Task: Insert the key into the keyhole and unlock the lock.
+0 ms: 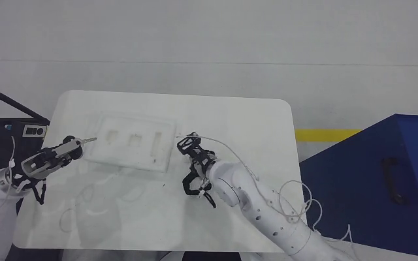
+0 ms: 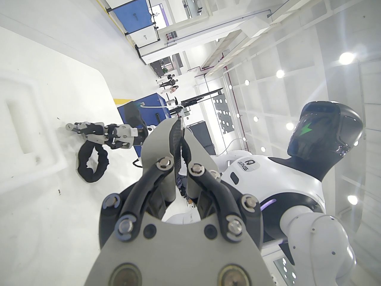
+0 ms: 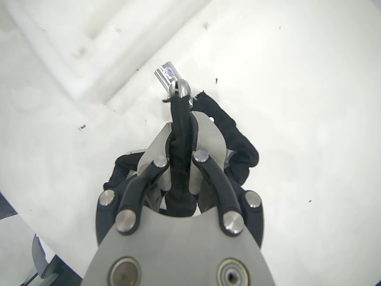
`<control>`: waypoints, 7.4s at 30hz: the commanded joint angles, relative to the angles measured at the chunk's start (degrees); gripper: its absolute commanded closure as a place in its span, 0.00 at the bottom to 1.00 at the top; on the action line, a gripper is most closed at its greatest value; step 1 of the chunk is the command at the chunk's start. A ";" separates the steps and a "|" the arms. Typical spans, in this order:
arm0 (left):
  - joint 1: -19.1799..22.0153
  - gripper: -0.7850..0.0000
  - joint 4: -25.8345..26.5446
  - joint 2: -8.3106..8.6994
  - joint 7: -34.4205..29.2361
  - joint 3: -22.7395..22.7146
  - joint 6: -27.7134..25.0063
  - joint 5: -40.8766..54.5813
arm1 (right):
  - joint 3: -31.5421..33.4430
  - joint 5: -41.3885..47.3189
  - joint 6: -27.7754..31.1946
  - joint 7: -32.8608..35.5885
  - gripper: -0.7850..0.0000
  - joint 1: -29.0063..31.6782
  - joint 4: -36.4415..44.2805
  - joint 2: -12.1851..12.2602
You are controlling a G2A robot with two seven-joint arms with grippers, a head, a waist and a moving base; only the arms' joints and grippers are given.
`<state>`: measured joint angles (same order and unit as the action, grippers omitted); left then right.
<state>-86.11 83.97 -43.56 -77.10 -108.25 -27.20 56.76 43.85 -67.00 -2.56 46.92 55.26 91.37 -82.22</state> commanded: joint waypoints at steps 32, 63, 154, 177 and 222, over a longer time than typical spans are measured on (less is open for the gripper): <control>1.08 1.00 7.09 1.10 4.14 7.65 20.16 -27.80 | 0.17 -31.78 15.45 -16.84 1.00 19.18 21.14 4.69; -4.13 1.00 14.19 0.05 8.43 10.06 17.04 -27.66 | -4.16 -37.80 13.38 -14.81 1.00 18.29 19.22 2.62; -11.54 1.00 23.71 -1.66 23.70 12.12 -8.86 -57.22 | 0.86 -33.42 18.48 -14.81 1.00 21.38 21.15 0.95; -14.88 1.00 25.27 -2.85 38.41 13.64 -12.09 -69.97 | 0.55 -34.68 19.83 -16.70 1.00 22.22 21.09 1.16; -24.95 1.00 29.56 -6.34 107.07 15.71 6.85 -154.54 | 2.32 -30.11 17.08 -15.92 1.00 23.57 22.28 0.95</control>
<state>-111.08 113.81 -49.87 29.35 -92.81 -20.92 -96.94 46.21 -97.27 14.41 31.08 78.86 113.69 -81.26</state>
